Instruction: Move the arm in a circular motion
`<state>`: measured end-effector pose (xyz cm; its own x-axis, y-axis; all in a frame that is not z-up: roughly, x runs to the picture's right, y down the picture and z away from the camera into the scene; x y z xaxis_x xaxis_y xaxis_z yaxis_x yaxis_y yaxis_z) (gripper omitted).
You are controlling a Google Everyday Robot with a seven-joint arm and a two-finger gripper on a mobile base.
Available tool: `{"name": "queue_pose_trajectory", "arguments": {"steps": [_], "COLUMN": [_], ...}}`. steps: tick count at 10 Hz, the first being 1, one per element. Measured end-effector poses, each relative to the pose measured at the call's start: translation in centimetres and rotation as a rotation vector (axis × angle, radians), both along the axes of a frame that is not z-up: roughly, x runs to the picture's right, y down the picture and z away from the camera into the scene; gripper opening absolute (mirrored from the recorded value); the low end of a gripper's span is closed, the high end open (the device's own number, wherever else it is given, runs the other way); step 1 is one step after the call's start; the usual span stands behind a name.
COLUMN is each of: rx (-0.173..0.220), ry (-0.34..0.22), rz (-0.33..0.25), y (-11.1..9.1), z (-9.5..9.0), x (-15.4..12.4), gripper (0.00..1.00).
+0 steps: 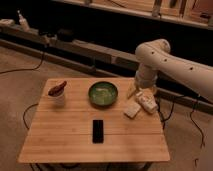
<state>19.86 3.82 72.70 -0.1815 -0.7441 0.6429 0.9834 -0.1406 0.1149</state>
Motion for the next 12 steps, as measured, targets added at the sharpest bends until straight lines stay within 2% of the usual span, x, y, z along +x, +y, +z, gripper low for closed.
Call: {"name": "queue_pose_trajectory", "arguments": {"steps": [10, 12], "rx": [0.003, 0.019], "ry": [0.003, 0.027], "rz": [0.006, 0.028], "y": [-0.2, -1.6], "z": [0.2, 1.4], "x": [0.2, 2.9], "gripper": [0.8, 0.8]}}
